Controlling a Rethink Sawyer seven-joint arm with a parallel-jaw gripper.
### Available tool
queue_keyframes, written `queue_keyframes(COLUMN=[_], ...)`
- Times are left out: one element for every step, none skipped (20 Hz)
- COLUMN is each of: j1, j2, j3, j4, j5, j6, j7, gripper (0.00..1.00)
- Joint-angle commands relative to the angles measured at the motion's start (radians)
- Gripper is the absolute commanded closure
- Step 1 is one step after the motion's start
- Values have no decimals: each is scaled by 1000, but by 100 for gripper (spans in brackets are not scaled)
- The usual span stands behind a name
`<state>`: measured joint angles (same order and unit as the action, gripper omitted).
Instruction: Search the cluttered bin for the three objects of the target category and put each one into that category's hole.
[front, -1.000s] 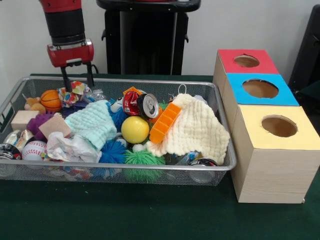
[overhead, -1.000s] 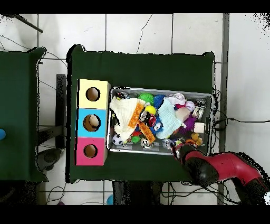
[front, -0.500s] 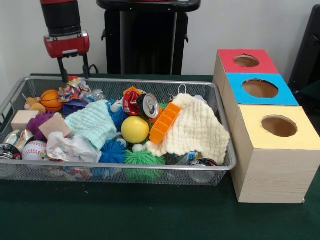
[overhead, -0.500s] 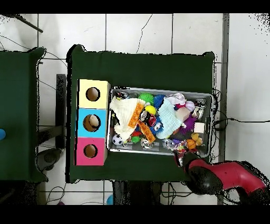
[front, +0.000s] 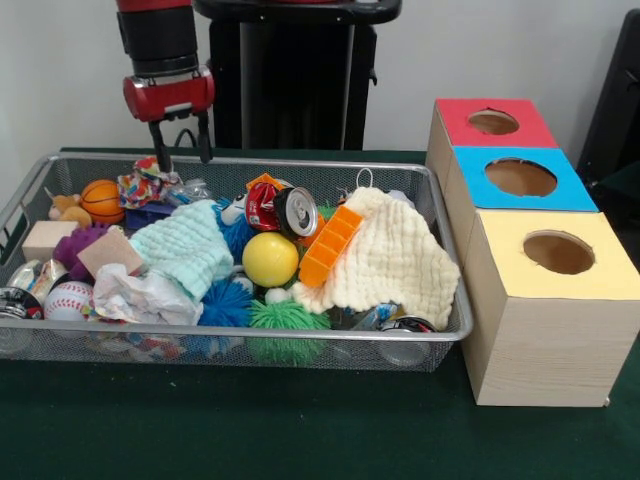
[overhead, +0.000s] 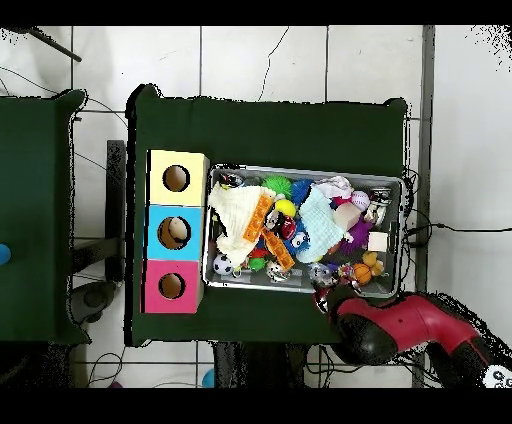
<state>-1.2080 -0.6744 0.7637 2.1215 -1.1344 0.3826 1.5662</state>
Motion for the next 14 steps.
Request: queue_keyframes(j1=[9,3,-8,-23,-39,-52,-64,-74,-87,-99,-110,-120,-129,-138], j2=[22,39,53,63,74,79,85,90,97,102,107,112,116,119], j3=[-46,-46,-38,-26,-14,-2,9,18,30,41,51,61,70,78], j4=[-28,-40,-48,-54,-58,-60,-63,-65,-67,-70,-71,-72,-73,-74], j5=[-78,-83,-75,-61,-48,-36,-25,-16,-5,7,16,24,32,40], j6=[-42,-41,-31,-18,-6,7,19,31,42,56,67,78,88,97], j7=[-37,-55,-81,-110,-139,-164,-187,-207,-230,-252,-274,-293,-308,-320], gripper=[0,0,0,0,0,0,0,0,0,0,0,0,0,0])
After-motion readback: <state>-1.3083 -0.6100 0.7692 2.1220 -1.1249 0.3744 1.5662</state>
